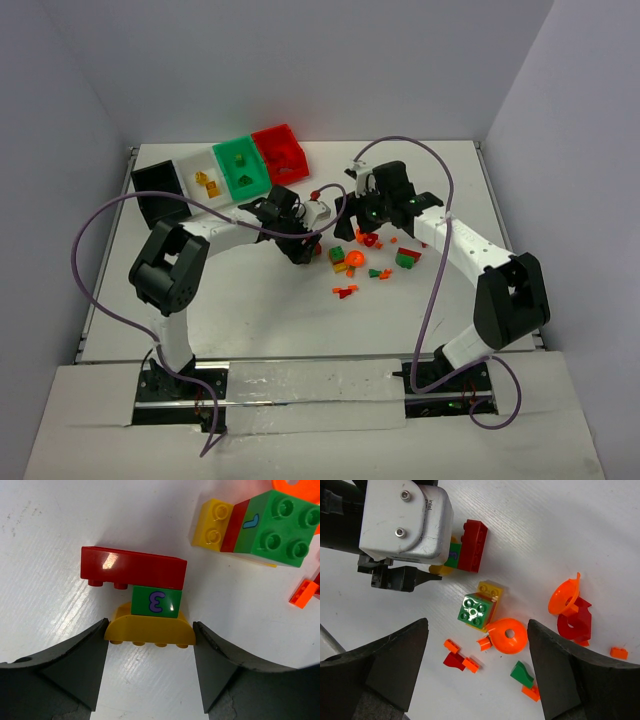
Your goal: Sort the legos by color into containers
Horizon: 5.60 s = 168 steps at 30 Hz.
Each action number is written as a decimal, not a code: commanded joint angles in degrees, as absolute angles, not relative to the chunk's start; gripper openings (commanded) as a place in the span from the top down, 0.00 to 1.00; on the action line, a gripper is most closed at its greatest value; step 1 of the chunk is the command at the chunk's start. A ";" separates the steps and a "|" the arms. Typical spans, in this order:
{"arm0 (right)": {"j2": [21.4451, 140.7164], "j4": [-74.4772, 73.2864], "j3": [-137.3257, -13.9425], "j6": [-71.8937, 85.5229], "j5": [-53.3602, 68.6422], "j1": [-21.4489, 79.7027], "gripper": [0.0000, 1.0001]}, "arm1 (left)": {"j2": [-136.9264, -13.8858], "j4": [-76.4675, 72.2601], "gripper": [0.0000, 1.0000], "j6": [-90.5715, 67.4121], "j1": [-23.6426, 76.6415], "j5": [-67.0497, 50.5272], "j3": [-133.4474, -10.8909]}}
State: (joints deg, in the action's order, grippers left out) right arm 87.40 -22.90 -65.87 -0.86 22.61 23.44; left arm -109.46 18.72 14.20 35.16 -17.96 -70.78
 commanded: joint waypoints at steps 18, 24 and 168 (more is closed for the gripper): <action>89.29 -23.55 -69.56 4.56 35.72 22.85 0.11 | -88.77 12.31 0.57 11.25 32.69 -24.23 -62.03; 94.17 -18.81 -71.15 12.06 48.68 22.85 0.10 | -82.97 10.60 0.61 11.18 33.41 -24.08 -59.55; 89.02 3.78 -68.47 28.83 70.49 26.01 1.00 | -80.96 -9.26 0.34 -33.13 22.15 -67.96 -58.27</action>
State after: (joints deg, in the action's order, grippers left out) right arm 91.20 0.93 -67.88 28.71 68.96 25.54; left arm -81.34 -5.69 -32.45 21.72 -65.56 -57.91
